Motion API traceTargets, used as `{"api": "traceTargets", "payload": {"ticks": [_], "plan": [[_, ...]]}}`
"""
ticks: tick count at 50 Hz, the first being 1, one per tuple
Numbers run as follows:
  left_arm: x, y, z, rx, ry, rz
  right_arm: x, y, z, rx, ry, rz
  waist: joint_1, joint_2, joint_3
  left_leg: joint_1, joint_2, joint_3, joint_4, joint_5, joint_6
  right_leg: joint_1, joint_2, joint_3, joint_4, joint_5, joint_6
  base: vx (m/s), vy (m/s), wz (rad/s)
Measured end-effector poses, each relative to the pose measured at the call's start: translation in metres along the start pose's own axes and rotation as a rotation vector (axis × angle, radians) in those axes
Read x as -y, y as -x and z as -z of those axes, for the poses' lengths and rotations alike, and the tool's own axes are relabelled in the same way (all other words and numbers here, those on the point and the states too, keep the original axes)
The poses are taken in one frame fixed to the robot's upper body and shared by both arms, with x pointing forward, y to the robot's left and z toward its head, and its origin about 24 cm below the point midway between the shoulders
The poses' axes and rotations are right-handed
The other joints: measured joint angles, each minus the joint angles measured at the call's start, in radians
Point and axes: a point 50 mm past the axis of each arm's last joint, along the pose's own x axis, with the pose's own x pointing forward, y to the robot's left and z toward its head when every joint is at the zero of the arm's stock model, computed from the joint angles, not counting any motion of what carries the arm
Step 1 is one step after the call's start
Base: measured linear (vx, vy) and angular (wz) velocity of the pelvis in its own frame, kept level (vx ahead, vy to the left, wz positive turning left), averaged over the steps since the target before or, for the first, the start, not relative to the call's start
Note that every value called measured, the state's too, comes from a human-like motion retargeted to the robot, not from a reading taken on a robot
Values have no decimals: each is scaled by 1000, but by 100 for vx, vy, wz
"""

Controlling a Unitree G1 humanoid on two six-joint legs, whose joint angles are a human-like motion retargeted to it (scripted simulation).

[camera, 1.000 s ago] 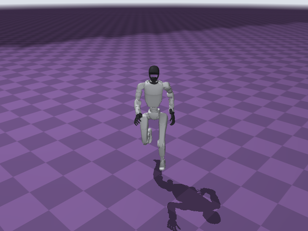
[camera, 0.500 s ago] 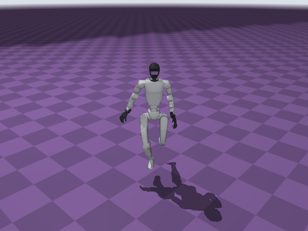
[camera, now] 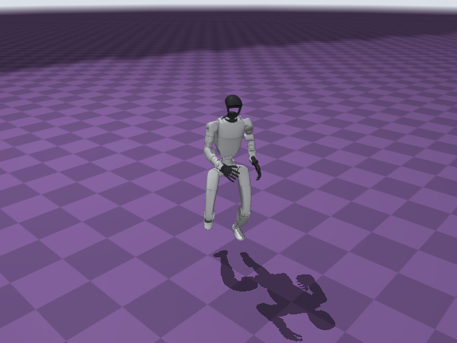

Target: Run

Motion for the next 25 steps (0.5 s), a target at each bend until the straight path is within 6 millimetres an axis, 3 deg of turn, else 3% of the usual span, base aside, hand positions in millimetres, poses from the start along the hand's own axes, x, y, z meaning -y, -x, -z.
{"api": "traceTargets", "payload": {"ticks": [5, 8, 10, 13, 16, 20, 22, 25], "plan": [[9, 56, 35, -174, 123, -21, -7, 6, -8, 69, -11, -108, 42, -45, -73, -83, -13, 28, -237, 287, -80, 245, -10, 27, -118, 221, 107, -79, -21, 66], [17, 68, 42, -222, 193, -43, 0, 7, -9, 98, 6, -122, 46, -55, -108, -134, -30, 45, -351, 332, -96, 360, 25, 58, -245, 291, 181, -88, -17, 92], [22, 66, 42, -225, 217, -54, 7, 7, -9, 113, 16, -115, 40, -50, -123, -167, -41, 51, -386, 318, -97, 415, 58, 86, -343, 280, 214, -95, -14, 96], [25, 54, 33, -182, 223, -74, 16, 6, -12, 138, 13, -72, 8, -33, -127, -230, -37, 63, -307, 231, -74, 450, 88, 121, -458, 110, 194, -103, -10, 89], [22, 26, 7, -49, 202, -76, 23, 4, -17, 161, -5, -24, -36, -2, -101, -295, 6, 61, -70, 121, -35, 422, 122, 130, -506, -166, 113, -111, -7, 60], [15, -19, -56, 243, 153, -50, 23, 9, -16, 158, -33, -23, -112, 57, -62, -321, 101, 43, 332, 30, 1, 291, 177, 102, -474, -477, -10, -116, -5, 32], [14, -37, -95, 403, 120, -14, 17, 19, -10, 130, -48, -63, -154, 90, -56, -279, 144, 26, 474, 25, -6, 197, 198, 64, -444, -544, -57, -115, -4, 20], [17, -55, -153, 629, 60, 53, 6, 44, 7, 56, -72, -148, -208, 141, -58, -160, 195, 1, 584, 51, -40, 53, 223, 9, -429, -522, -95, -111, -2, 14]]}}
